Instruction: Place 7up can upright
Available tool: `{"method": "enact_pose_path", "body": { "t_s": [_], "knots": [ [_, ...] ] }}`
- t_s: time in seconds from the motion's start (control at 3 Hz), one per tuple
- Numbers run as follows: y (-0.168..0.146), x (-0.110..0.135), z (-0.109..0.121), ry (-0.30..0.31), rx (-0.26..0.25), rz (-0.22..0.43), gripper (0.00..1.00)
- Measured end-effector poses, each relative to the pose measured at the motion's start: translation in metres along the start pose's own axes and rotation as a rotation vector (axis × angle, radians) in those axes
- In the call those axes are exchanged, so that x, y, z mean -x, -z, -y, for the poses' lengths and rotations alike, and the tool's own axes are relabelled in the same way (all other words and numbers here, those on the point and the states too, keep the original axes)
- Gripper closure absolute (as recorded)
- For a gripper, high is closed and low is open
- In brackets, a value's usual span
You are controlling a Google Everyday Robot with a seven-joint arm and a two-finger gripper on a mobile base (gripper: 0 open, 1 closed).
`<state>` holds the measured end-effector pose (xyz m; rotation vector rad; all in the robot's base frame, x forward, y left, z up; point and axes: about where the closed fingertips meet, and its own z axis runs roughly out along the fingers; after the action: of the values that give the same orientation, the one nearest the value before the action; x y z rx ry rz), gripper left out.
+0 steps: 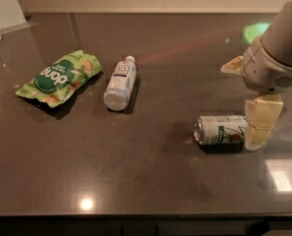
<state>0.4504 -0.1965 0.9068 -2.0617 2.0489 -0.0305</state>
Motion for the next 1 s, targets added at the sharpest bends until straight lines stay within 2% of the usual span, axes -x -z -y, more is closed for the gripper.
{"method": "enact_pose_path", "body": {
  "t_s": [1.0],
  "knots": [
    [-0.023,-0.014,0.010,0.073,0.032,-0.065,0.00]
  ]
}}
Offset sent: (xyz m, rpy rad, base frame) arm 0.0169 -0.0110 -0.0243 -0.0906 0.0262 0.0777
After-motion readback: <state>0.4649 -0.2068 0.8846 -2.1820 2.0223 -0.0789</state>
